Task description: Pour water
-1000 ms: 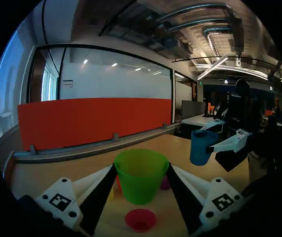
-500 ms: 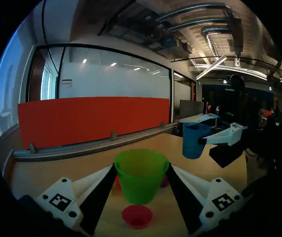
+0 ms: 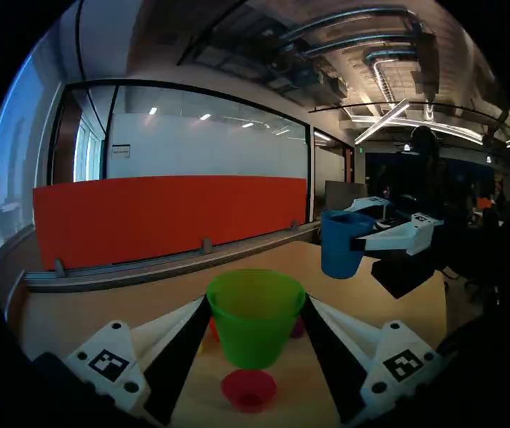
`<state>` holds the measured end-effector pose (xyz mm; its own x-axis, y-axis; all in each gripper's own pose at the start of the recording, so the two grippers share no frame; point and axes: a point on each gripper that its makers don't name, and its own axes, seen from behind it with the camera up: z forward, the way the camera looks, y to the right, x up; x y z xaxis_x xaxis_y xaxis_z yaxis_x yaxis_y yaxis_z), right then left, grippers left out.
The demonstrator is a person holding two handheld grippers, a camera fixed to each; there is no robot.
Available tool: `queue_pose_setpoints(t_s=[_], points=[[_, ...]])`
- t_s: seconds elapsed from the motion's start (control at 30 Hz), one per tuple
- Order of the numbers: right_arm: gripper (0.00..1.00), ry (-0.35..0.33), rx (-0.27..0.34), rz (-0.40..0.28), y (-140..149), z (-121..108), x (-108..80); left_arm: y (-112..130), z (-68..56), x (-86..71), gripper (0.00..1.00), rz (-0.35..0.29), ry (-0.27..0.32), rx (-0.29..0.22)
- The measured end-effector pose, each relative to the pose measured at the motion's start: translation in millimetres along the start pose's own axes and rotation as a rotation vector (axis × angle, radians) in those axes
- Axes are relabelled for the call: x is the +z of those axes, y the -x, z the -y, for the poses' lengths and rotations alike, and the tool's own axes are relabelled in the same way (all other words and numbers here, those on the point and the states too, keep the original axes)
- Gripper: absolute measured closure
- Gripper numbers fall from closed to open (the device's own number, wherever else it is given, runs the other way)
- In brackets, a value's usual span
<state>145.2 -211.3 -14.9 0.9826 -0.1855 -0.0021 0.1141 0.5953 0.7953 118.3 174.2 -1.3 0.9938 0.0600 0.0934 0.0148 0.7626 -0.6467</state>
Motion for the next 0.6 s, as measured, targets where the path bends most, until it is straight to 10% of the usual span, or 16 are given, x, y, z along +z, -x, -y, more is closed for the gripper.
queue_pose_setpoints(t_s=[0.6], points=[[0.09,-0.023,-0.084,-0.031,-31.8,-6.5,26.5,0.4,1.4,2.6,0.12,0.004,0.006,0.002]])
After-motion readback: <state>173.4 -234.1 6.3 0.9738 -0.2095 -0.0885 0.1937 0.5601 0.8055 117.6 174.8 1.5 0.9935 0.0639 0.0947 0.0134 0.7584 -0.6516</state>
